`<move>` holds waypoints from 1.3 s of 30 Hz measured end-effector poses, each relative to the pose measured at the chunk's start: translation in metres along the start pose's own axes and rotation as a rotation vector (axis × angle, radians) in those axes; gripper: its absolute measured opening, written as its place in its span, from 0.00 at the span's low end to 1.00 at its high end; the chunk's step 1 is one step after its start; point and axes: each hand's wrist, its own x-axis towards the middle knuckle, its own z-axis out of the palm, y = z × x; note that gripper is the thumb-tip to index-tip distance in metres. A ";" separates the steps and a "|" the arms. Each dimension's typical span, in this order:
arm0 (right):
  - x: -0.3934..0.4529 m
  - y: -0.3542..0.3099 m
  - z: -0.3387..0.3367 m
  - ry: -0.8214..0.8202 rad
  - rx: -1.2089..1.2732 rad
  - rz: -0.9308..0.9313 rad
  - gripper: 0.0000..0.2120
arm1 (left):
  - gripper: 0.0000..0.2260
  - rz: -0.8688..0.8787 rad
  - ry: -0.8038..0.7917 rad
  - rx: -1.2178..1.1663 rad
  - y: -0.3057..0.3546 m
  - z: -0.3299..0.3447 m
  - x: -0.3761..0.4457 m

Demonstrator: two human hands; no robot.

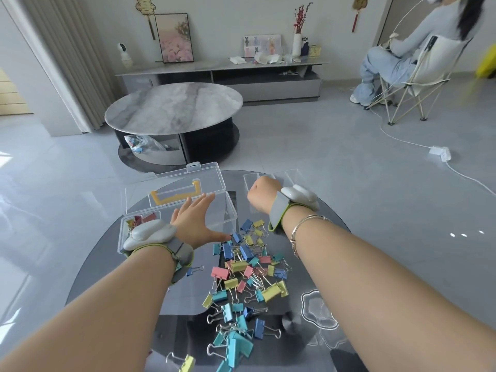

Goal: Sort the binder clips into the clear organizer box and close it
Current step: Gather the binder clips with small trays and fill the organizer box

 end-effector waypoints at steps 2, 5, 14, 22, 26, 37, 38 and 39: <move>-0.014 -0.008 -0.009 -0.005 0.006 -0.006 0.11 | 0.47 0.001 0.009 -0.005 0.005 -0.006 -0.014; -0.035 -0.017 -0.019 -0.030 0.014 -0.018 0.08 | 0.47 0.004 0.017 -0.007 0.011 -0.015 -0.032; -0.140 -0.043 -0.017 -0.237 0.299 0.014 0.08 | 0.50 -0.022 0.016 -0.106 0.022 -0.011 -0.135; -0.201 -0.044 -0.016 -0.435 0.466 0.043 0.07 | 0.48 -0.096 0.045 -0.307 0.017 0.020 -0.183; -0.207 -0.046 -0.013 -0.491 0.447 0.017 0.08 | 0.44 -0.125 0.099 -0.381 0.011 0.023 -0.185; -0.186 0.009 0.029 -0.227 0.047 -0.157 0.23 | 0.40 -0.093 0.140 -0.130 -0.041 0.019 -0.173; -0.188 0.016 0.035 -0.301 -0.099 -0.221 0.33 | 0.40 -0.095 0.139 -0.112 -0.047 0.019 -0.171; -0.190 0.023 0.041 -0.385 -0.202 -0.280 0.44 | 0.40 -0.095 0.137 -0.099 -0.051 0.018 -0.170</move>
